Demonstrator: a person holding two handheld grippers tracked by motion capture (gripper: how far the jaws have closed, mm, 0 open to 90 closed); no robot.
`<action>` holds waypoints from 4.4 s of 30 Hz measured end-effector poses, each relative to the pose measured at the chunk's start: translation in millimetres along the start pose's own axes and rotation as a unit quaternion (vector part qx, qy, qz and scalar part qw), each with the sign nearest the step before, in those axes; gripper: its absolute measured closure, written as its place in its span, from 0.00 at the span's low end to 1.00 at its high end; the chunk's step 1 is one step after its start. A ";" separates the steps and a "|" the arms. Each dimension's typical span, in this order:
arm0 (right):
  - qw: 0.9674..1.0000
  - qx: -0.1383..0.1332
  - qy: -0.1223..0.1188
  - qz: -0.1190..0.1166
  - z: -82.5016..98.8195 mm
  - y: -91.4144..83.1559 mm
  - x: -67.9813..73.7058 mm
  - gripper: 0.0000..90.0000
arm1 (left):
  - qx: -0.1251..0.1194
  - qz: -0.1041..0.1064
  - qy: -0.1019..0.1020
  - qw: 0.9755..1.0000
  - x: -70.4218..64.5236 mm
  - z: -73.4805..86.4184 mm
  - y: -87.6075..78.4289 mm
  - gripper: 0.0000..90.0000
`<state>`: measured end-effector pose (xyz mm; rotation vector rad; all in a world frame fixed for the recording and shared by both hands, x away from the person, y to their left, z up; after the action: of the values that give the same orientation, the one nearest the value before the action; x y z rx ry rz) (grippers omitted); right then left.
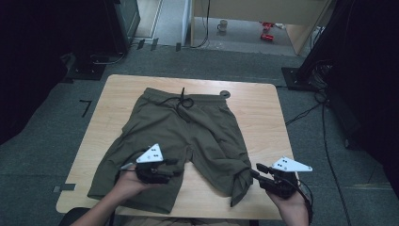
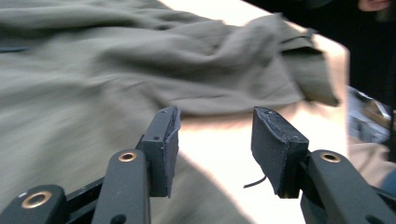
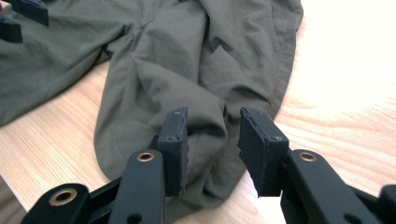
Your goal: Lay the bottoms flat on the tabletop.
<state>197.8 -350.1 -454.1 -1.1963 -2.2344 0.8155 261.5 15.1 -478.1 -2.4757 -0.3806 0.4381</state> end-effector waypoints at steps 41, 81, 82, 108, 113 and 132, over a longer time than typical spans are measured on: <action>0.996 0.048 -0.021 -0.068 45.7 25.3 31.5 0.90 | 0.060 -0.050 -0.006 0.997 -39.0 -20.5 95.1 0.98; 0.995 0.004 0.042 0.086 41.5 5.1 -34.4 0.83 | 0.042 0.061 -0.024 0.997 -30.7 -1.4 53.5 0.69; 0.996 -0.005 0.034 0.077 36.5 7.6 -28.8 0.83 | 0.037 0.056 -0.032 0.997 -25.6 -2.7 51.3 0.69; 0.995 0.088 -0.024 -0.034 34.9 56.0 32.0 0.65 | -0.041 -0.089 -0.133 0.986 80.6 -4.2 -56.2 0.48; 0.998 -0.024 -0.050 0.004 -18.4 59.6 15.9 0.79 | -0.054 -0.134 -0.134 0.980 108.1 -1.8 -79.7 0.47; 0.997 0.033 0.046 0.051 -126.1 221.7 -88.9 0.86 | 0.021 -0.240 -0.156 0.958 234.3 9.5 -46.9 0.69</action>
<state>450.8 -292.9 -529.3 -1.2973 -2.0716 0.8493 461.8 141.8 -509.5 -2.1690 -1.0593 0.6182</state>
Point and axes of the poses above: each handheld gripper's, and its own axes: y roughly forward along the jaws, z roughly out of its underside, x roughly to its left, the point moved 2 cm from there along y, roughly forward along the jaws, and after that the axes turned 6 degrees about x, right-handed, at the moved point
